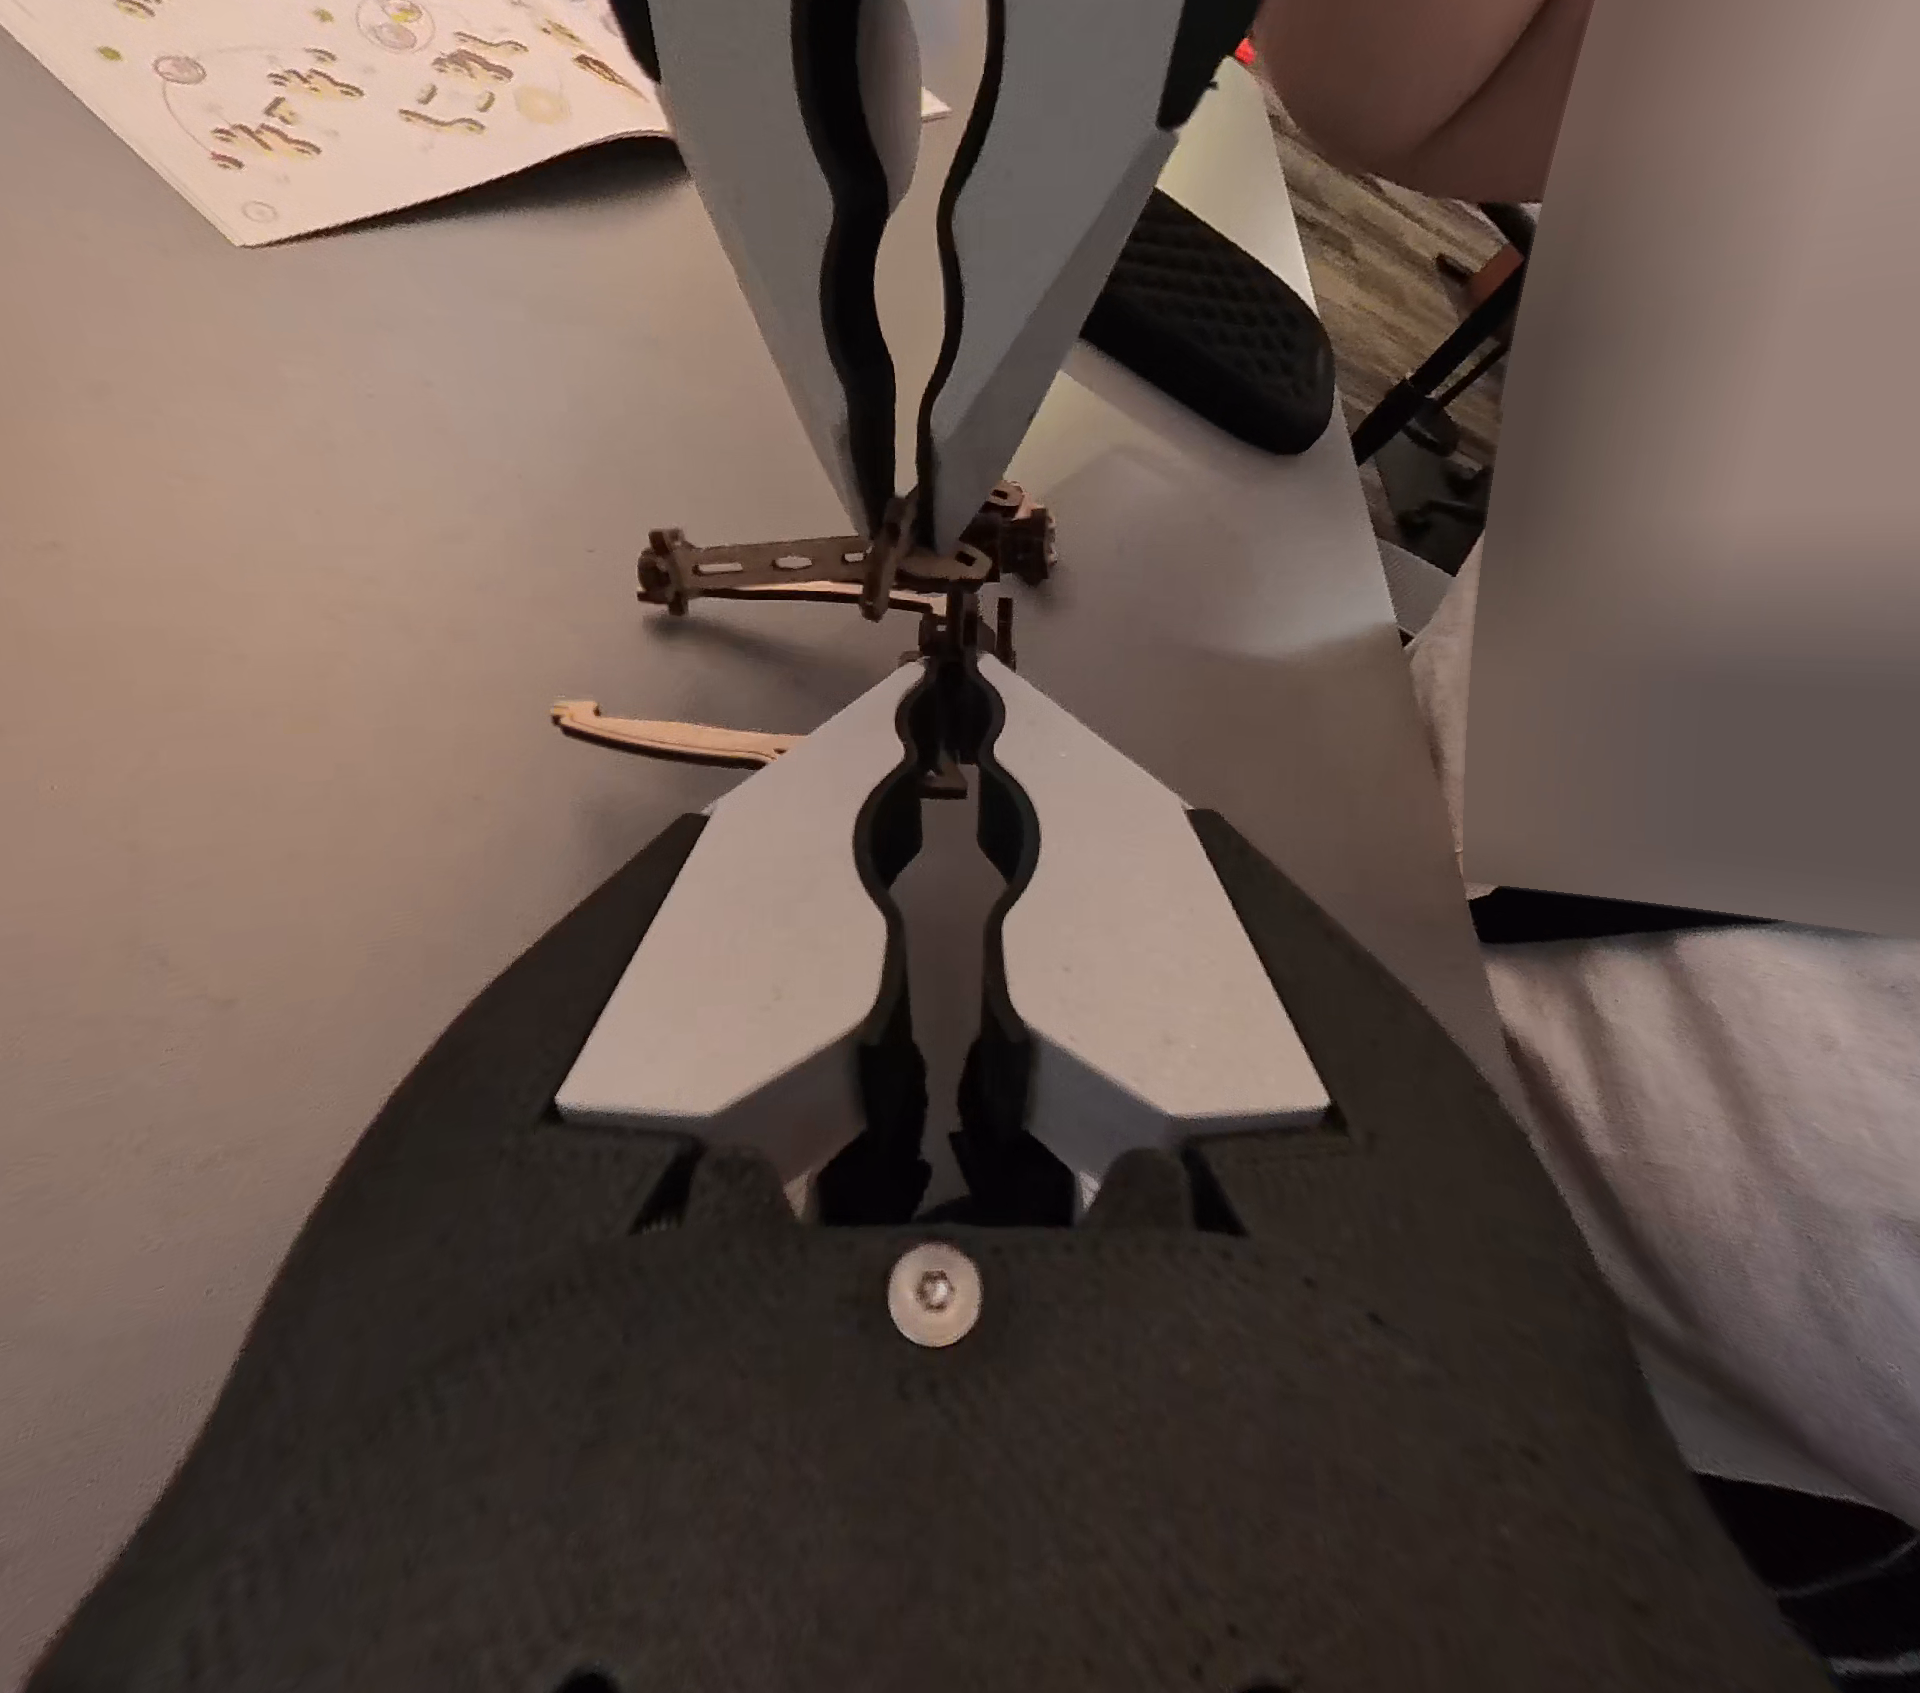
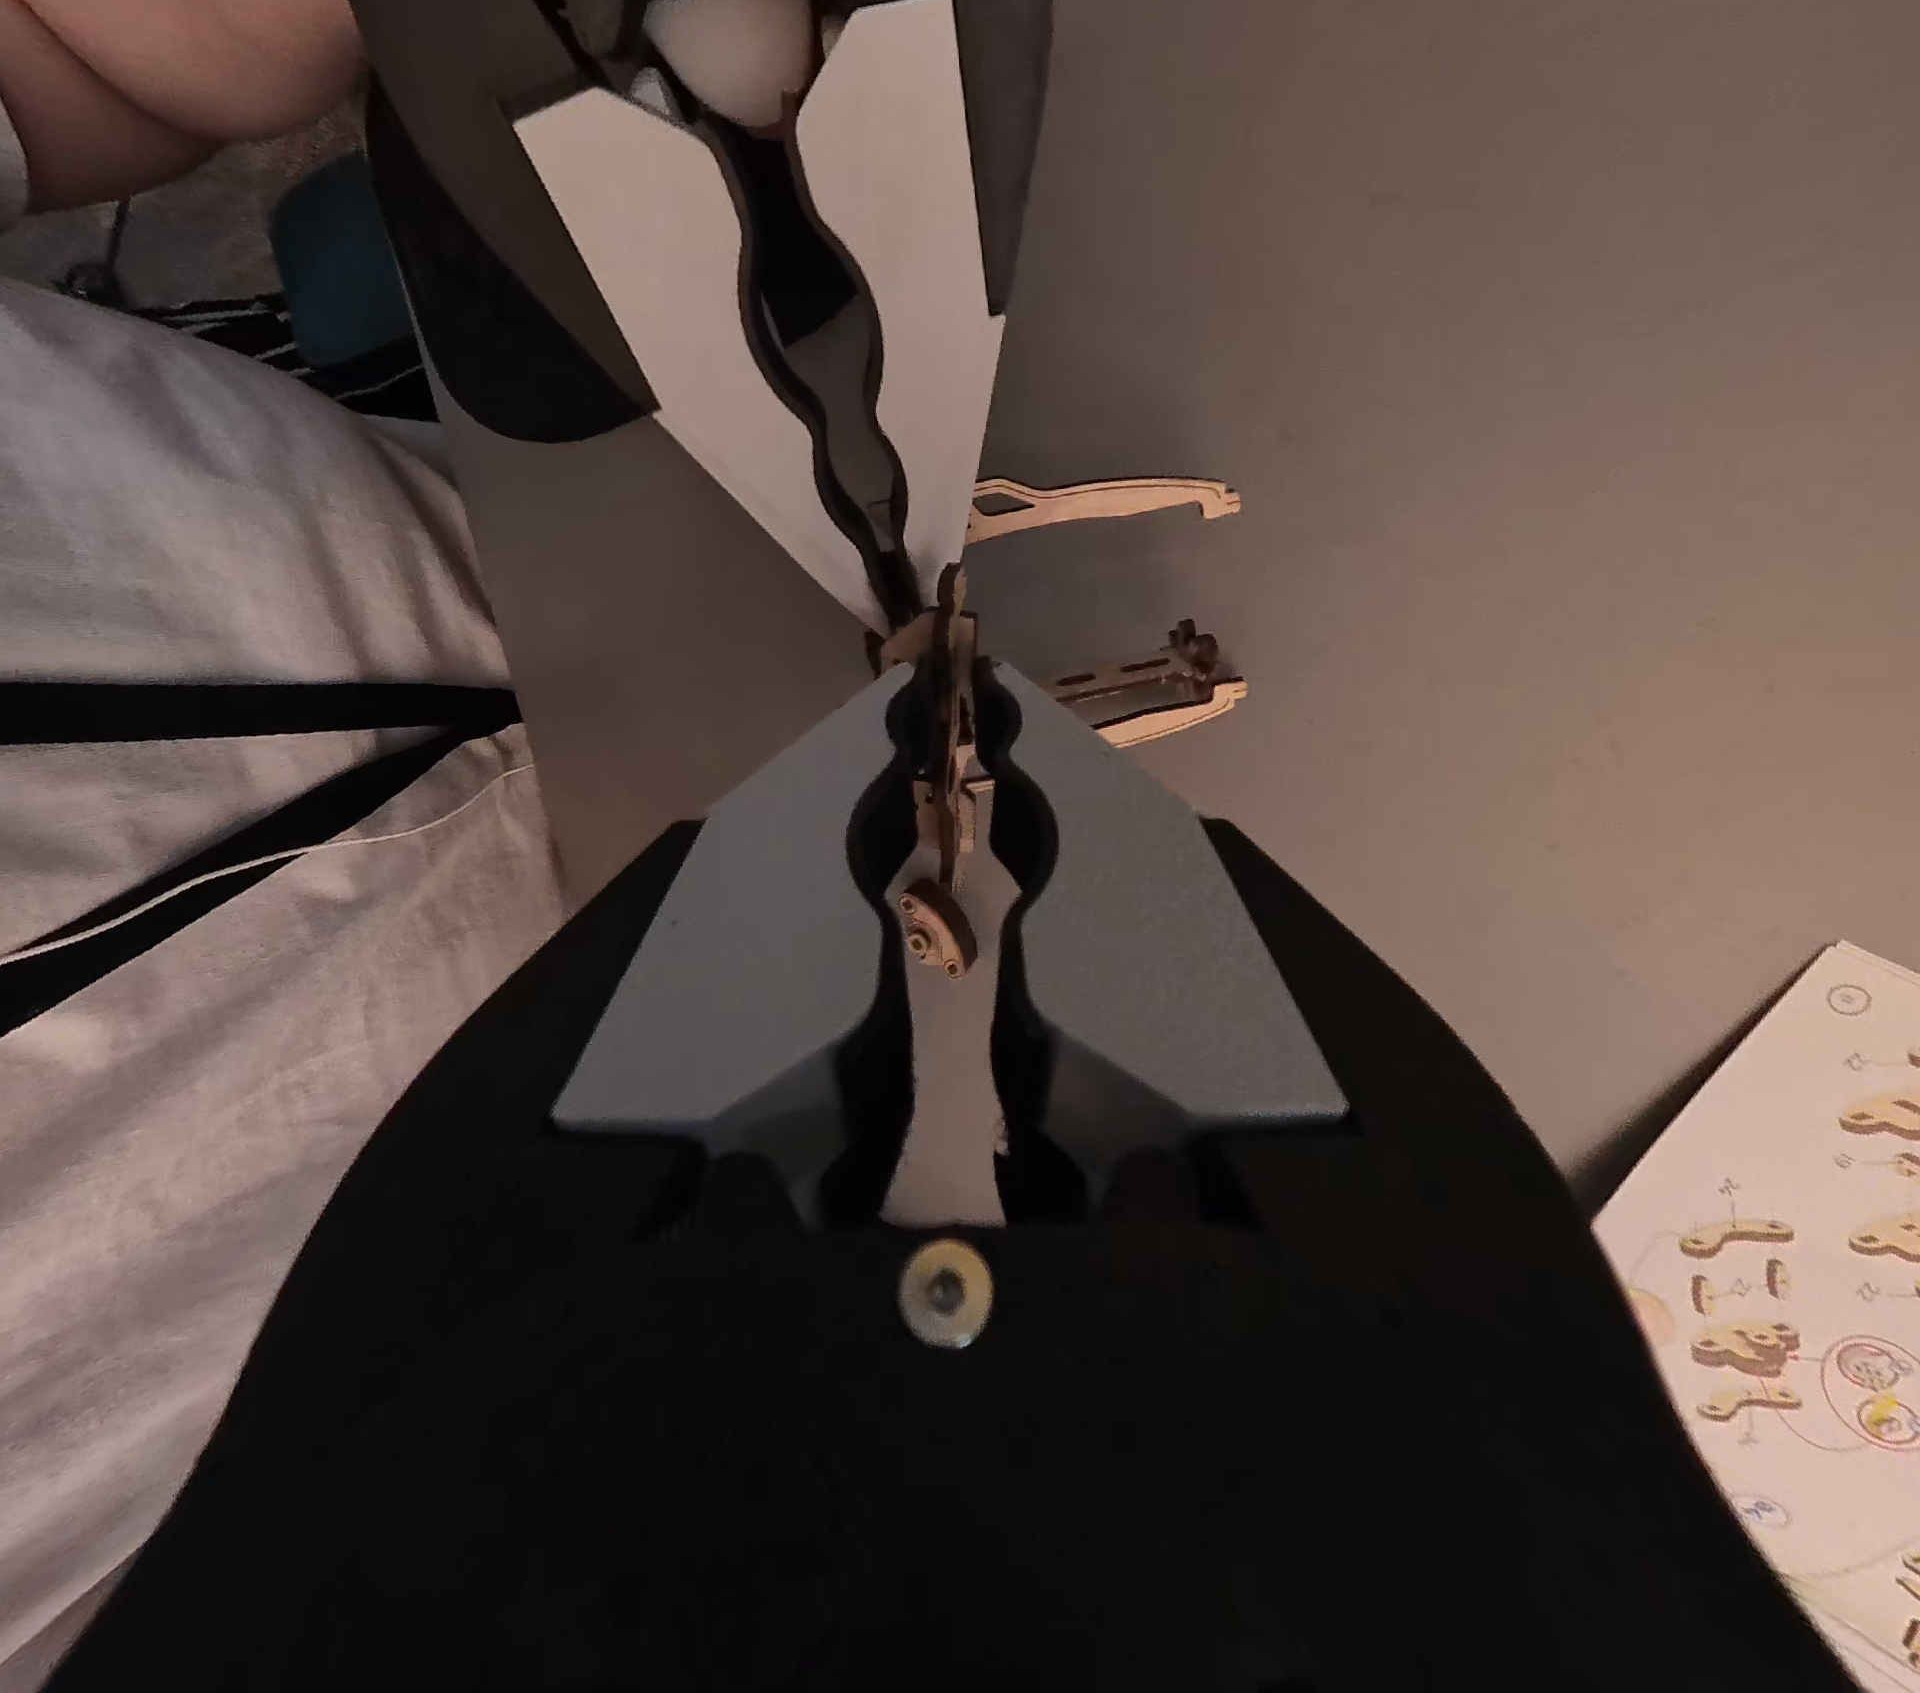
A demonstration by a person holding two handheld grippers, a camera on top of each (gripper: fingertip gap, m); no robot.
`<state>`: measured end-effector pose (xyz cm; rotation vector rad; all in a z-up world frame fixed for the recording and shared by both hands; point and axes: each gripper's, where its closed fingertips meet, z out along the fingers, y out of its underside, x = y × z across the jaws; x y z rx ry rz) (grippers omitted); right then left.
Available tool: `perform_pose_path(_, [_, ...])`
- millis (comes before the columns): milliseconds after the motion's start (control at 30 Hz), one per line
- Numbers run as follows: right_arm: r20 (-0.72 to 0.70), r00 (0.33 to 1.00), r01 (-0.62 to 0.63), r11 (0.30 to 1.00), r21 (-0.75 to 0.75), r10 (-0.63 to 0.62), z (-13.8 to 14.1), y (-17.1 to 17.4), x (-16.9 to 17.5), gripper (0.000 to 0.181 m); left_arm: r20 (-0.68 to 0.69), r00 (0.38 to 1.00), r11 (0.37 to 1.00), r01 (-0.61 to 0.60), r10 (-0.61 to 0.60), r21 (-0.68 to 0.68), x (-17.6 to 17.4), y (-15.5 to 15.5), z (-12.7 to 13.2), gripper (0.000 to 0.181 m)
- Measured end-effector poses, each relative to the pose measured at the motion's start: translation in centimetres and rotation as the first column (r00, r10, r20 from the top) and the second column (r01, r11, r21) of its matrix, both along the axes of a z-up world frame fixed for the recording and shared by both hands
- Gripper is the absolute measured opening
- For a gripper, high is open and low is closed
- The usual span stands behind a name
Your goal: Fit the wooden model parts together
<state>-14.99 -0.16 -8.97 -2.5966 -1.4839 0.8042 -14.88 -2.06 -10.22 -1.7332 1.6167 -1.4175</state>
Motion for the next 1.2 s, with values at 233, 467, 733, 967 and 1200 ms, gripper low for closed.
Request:
perform_pose_path(233, [-0.001,1.0,-0.012,0.999,-0.049,0.012,-0.6,-0.3,-0.2,0.005,-0.014,1.0,0.996,0.028,-0.026,0.086,-0.1,-0.3,-0.6,0.0])
perform_pose_path(467, [-0.027,0.999,-0.023,0.998,-0.054,0.022,-1.6,-0.6,-0.5,0.005,-0.078,0.996,0.99,0.052,-0.042,0.13,-0.1,-0.6,-1.8,0.0])
perform_pose_path(733, [-0.008,0.993,-0.116,0.993,0.037,0.116,-1.6,-0.8,-0.5,0.005,-0.077,0.995,0.988,0.072,-0.062,0.14,-0.1,-0.9,-1.9,0.0])
perform_pose_path(967, [0.028,0.973,-0.23,0.967,0.113,0.228,-1.6,-0.8,-0.5,0.004,-0.07,0.995,0.986,0.08,-0.071,0.145,-0.1,-0.8,-1.8,0.0])
perform_pose_path(1200, [-0.055,0.984,-0.165,0.984,0.071,0.169,-1.6,-0.7,-0.4,0.005,-0.068,0.995,0.988,0.076,-0.067,0.138,0.0,-0.7,-1.8,0.0])
